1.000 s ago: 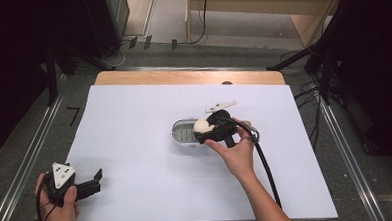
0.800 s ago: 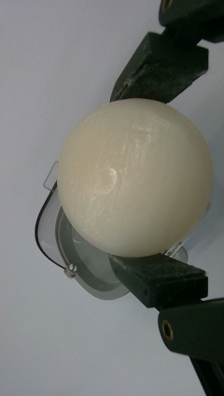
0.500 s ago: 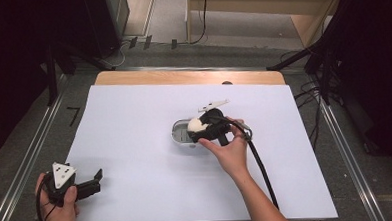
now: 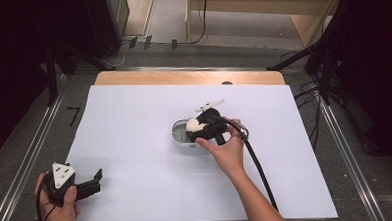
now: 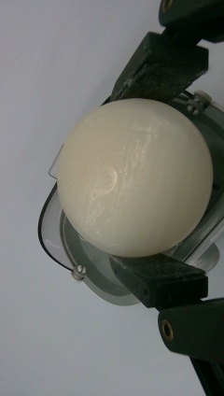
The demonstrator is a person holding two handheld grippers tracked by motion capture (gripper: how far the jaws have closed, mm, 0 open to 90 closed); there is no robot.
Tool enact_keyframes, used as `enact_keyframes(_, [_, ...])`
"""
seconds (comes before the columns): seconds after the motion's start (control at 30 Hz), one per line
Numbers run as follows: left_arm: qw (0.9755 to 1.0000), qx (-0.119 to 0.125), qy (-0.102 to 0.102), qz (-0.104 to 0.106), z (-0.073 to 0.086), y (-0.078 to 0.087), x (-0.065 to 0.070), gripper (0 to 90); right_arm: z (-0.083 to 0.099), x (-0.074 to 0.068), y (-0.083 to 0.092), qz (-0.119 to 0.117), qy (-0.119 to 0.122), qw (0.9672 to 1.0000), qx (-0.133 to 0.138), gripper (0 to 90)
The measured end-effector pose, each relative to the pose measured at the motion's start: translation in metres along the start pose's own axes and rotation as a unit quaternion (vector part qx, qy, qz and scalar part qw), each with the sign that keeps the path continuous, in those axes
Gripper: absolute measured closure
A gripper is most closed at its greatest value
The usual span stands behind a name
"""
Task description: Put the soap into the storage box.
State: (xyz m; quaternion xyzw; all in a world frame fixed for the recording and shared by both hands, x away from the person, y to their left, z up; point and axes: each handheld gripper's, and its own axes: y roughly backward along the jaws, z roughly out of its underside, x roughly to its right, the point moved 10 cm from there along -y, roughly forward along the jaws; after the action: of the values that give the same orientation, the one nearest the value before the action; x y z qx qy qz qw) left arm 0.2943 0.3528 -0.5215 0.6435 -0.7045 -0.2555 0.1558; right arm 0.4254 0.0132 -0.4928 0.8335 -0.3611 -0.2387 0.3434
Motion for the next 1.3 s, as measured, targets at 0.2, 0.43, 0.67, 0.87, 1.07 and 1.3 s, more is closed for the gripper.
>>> enact_keyframes(0.2, [1.0,0.0,-0.001,0.001,0.0,0.0,0.0002,0.0,0.0021,-0.0011,-0.0043,-0.001,0.002,1.0,-0.005,23.7])
enact_keyframes(0.43, [1.0,-0.002,-0.003,0.001,0.0002,0.0,0.0002,0.0,0.004,-0.0032,-0.0079,-0.002,-0.001,0.9999,-0.011,23.7])
enact_keyframes(0.67, [1.0,-0.001,-0.003,0.001,0.0001,-0.0001,0.0004,0.0,0.0047,-0.0035,-0.0096,-0.005,-0.005,0.9999,-0.013,23.6])
enact_keyframes(0.87, [1.0,-0.001,-0.003,0.001,0.0001,-0.0001,0.0004,0.0,0.0044,-0.0038,-0.0106,-0.006,-0.014,0.9998,-0.011,23.5])
enact_keyframes(1.07, [1.0,-0.001,-0.003,0.001,0.0001,-0.0002,0.0004,0.0,0.0048,-0.0041,-0.0105,-0.005,-0.012,0.9999,-0.011,23.5])
enact_keyframes(1.3, [1.0,-0.004,-0.006,0.001,0.0004,-0.0002,0.001,0.0,0.0064,-0.0039,-0.0114,-0.01,-0.015,0.9997,-0.016,23.3])
